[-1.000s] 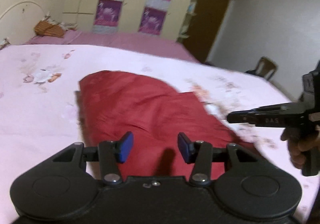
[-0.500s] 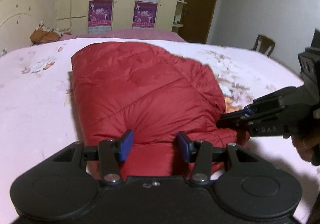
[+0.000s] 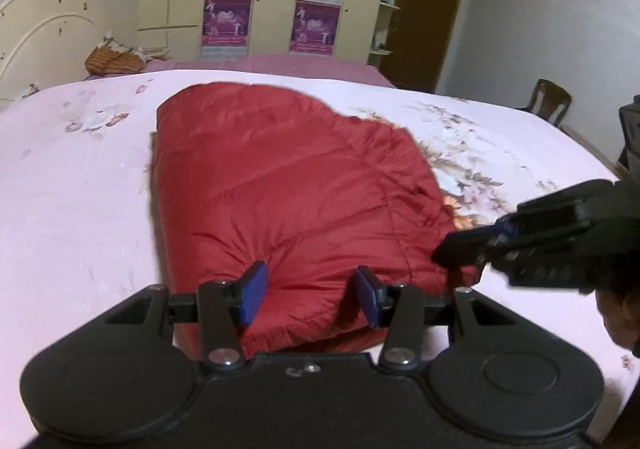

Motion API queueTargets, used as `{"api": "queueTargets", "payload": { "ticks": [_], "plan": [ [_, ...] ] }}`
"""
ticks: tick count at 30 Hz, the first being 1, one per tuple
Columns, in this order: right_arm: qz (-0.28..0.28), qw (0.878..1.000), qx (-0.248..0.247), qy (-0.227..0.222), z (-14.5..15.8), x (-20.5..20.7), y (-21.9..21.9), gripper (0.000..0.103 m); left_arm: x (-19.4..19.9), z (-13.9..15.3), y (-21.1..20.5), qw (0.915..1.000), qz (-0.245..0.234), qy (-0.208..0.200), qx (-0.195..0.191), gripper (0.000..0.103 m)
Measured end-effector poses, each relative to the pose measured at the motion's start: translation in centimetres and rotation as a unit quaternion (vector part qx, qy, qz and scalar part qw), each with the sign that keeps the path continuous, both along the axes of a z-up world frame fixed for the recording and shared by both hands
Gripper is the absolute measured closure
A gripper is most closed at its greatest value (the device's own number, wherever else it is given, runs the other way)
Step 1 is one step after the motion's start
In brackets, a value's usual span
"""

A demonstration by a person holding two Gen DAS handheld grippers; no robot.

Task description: Fold large clothes

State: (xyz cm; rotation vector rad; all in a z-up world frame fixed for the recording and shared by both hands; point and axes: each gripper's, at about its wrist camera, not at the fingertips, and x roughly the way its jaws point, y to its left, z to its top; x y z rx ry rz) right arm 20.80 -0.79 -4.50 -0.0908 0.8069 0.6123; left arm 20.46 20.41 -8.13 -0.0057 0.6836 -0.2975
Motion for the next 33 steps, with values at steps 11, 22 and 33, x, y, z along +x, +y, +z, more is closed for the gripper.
{"api": "queueTargets", "payload": {
  "ticks": [11, 22, 33],
  "plan": [
    [-0.004, 1.0, -0.01, 0.016, -1.5, 0.4, 0.4, 0.089, -0.6, 0.6, -0.7, 0.9993, 0.037, -0.001, 0.007, 0.057],
    [-0.113, 0.991, 0.016, -0.07, 4.8, -7.1, -6.2, 0.001, -8.3, 5.4, -4.4, 0.9898, 0.114, -0.056, 0.064, 0.0],
    [-0.174, 0.982, -0.027, -0.065, 6.1, -14.3, -8.6, 0.0, -16.1, 9.0, -6.7, 0.9887, 0.13, -0.065, 0.038, 0.0]
  ]
}}
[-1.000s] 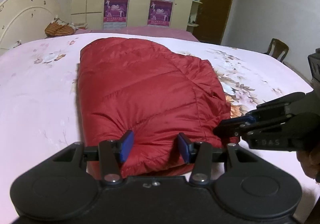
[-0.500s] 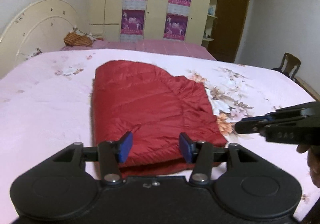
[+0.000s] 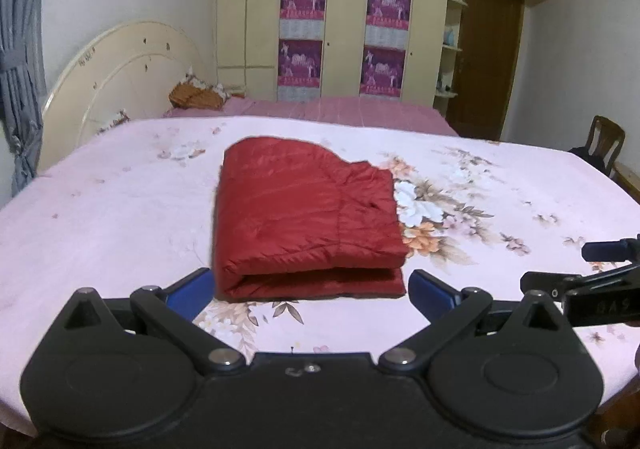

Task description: Fold large clothes

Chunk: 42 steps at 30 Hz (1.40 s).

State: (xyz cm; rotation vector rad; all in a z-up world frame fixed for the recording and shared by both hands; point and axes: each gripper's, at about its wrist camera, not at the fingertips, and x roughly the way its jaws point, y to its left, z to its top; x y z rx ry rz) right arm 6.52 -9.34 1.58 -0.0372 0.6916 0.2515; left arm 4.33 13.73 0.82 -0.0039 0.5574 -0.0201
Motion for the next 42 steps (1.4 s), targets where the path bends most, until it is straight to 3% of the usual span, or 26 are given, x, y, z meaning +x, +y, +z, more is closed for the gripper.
{"api": "queueTargets", "payload": {
  "ticks": [7, 16, 42],
  "plan": [
    [-0.008, 1.0, 0.013, -0.016, 2.7, -6.1, -0.8, 0.0, -4.8, 1.3, -1.4, 0.9998, 0.005, -0.018, 0.009, 0.0],
    [-0.008, 0.999, 0.021, -0.025, 3.9, -10.7, -1.3, 0.0, -8.3, 2.1, -2.5, 0.9995, 0.004, -0.03, 0.01, 0.0],
    [-0.004, 0.999, 0.019, -0.045, 5.4, -12.0, -2.5, 0.0, -9.6, 2.5, -3.3, 0.9988, 0.004, -0.048, 0.008, 0.0]
  ]
}}
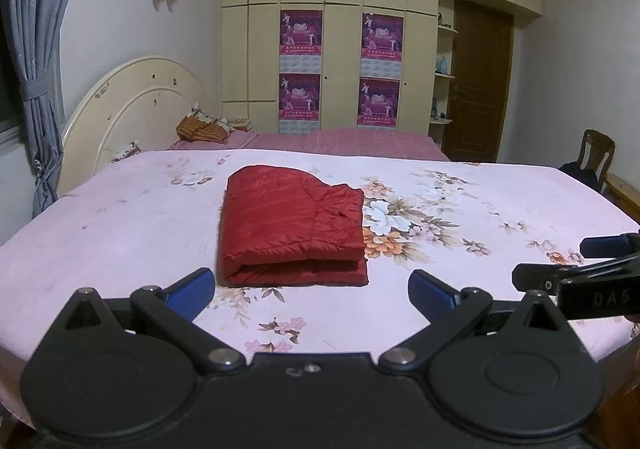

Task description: Fold large clothes

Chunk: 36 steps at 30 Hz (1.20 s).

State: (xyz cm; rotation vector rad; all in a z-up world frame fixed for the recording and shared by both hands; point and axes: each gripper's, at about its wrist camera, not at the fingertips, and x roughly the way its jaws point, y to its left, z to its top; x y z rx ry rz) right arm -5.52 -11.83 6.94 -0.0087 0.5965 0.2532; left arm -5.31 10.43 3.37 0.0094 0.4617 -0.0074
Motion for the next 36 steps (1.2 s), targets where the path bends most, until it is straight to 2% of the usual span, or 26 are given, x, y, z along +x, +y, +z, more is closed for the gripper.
{"api": "queueTargets", "payload": {
  "ticks": [36],
  "plan": [
    [0.009, 1.0, -0.001, 0.0, 0.04, 0.83, -0.67, 0.0, 0.94, 0.25, 0.33, 1.0, -0.008, -0.001, 0.002, 0.0]
  ]
}}
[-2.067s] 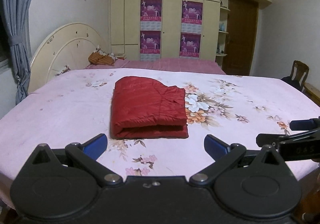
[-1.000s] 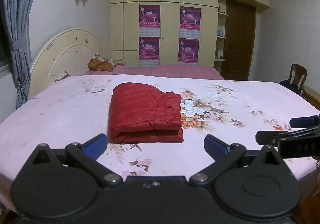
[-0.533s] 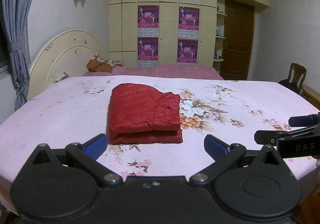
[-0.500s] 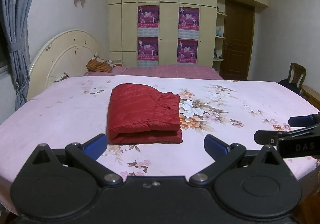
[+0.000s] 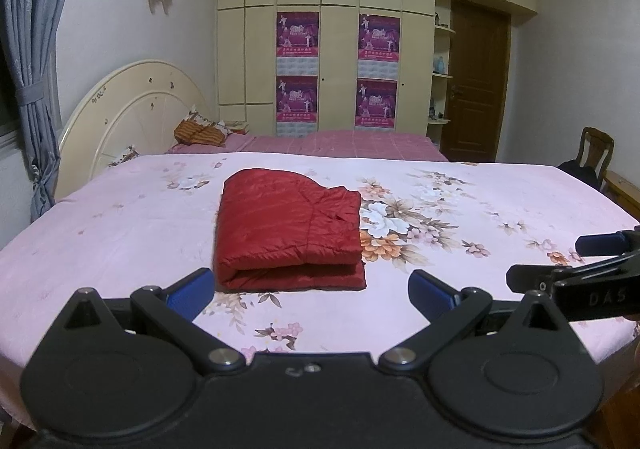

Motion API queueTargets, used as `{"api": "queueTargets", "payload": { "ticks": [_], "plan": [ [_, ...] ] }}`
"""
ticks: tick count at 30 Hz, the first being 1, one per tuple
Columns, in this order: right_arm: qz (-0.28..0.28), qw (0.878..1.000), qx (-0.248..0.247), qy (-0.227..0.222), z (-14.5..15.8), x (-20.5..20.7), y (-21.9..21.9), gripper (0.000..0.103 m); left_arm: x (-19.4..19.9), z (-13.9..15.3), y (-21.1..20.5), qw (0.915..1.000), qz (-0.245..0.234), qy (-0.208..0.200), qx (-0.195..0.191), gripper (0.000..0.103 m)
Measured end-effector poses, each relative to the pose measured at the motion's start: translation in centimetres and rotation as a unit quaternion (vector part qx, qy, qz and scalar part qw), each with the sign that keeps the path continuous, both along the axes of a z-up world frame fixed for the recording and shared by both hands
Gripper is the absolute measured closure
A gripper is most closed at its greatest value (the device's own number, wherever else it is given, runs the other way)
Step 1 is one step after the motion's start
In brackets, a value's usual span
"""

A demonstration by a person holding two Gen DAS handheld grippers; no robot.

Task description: Fold large clothes

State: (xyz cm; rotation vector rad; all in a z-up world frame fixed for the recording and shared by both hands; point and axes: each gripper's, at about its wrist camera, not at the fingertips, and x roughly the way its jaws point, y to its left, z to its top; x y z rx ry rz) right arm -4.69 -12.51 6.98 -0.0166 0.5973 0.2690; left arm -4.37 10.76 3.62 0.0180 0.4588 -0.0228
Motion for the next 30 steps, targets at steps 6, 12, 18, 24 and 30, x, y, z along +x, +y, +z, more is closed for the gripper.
{"api": "queueTargets", "payload": {
  "ticks": [6, 12, 18, 24, 30],
  "plan": [
    [0.001, 1.0, -0.001, 0.0, 0.0, 0.1, 0.0, 0.0, 0.1, 0.0, 0.0, 1.0, 0.0, -0.001, -0.001, 0.0],
    [0.003, 1.0, -0.002, -0.002, 0.0, 0.2, -0.2, 0.0, 0.1, 0.0, 0.0, 1.0, -0.001, -0.002, 0.001, 0.0],
    [0.007, 1.0, -0.004, -0.003, 0.0, 0.4, -0.6, 0.0, 0.4, -0.1, -0.8, 1.0, -0.004, 0.0, 0.003, 0.0],
    [0.01, 1.0, -0.004, -0.006, 0.0, 0.4, -0.7, 0.0, 0.5, 0.0, -1.1, 1.0, -0.005, -0.002, 0.002, 0.0],
    [0.013, 1.0, -0.004, -0.008, 0.1, 0.4, -0.6, 0.0, 0.5, -0.1, -0.9, 1.0, 0.002, -0.005, 0.001, 0.001]
  ]
}}
